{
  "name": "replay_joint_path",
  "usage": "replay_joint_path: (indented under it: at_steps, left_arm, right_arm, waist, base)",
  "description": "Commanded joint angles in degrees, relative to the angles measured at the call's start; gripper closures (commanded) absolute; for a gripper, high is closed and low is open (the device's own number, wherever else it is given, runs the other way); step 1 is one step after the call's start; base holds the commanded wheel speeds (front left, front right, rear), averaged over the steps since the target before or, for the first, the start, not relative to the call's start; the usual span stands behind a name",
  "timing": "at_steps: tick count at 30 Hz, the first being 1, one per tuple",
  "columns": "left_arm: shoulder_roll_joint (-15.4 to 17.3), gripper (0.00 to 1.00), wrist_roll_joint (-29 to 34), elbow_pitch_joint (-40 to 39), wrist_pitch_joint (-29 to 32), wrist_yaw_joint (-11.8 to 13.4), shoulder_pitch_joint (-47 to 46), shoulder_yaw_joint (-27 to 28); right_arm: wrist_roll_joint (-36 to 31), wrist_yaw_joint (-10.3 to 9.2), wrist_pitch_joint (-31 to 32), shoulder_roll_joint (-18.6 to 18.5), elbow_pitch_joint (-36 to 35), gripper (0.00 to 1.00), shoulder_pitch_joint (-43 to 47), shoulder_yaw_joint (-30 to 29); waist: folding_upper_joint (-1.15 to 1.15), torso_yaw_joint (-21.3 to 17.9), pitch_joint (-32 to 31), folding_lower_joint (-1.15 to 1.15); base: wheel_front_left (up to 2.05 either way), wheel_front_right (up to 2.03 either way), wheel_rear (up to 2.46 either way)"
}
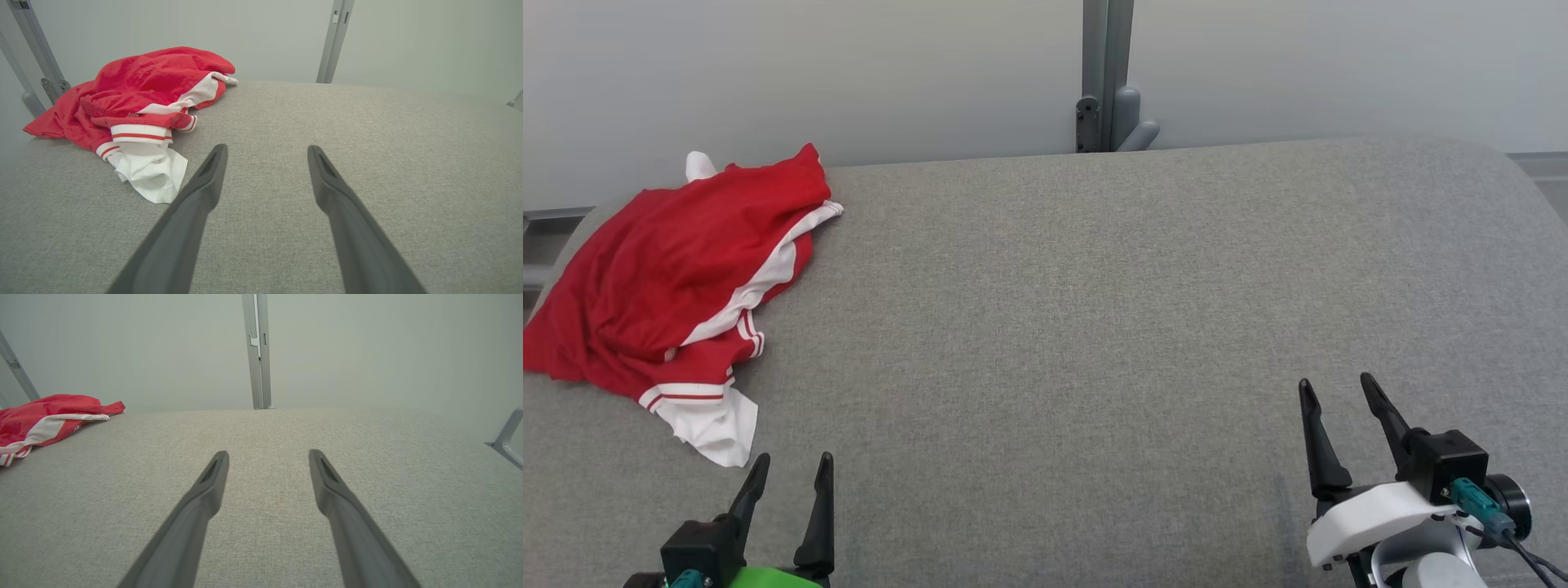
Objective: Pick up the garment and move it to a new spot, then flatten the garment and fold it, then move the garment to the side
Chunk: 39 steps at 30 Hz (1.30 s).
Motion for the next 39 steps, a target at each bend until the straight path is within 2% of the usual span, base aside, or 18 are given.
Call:
replay_joint_path:
  at_steps: [1, 14, 25, 39]
  left_arm:
    - [0.43, 0.00, 1.61, 0.11, -0.53, 0.11, 0.27, -0.14]
    - [0.15, 0.00, 1.55, 0.66, -1.73, 0.12, 0.76, 0.23]
    - [-0.09, 0.00, -1.89, 0.39, -1.61, 0.12, 0.32, 0.44]
    - [0.39, 0.00, -2.15, 0.70, -1.61, 0.12, -0.03, 0.05]
  right_arm:
    - [-1.45, 0.00, -0.57, -0.10, 0.13, 0.00, 0.25, 0.08]
    - [-3.40, 0.00, -1.80, 0.08, 0.97, 0.00, 0.67, -0.42]
    - [-2.35, 0.00, -1.73, 0.14, 1.10, 0.00, 0.84, -0.69]
    - [-2.23, 0.00, -1.72, 0.17, 0.92, 0.00, 1.05, -0.93]
  waist:
    - [0.00, 0.02, -0.03, 0.00]
    - [0.00, -0.07, -0.45, 0.00]
    - [0.00, -0.18, -0.65, 0.00]
    - [0.00, 0.28, -0.52, 0.00]
  base:
    - [0.00, 0.00, 0.00]
    - [0.00, 0.00, 0.00]
    - [0.00, 0.00, 0.00]
    - [0.00, 0.00, 0.00]
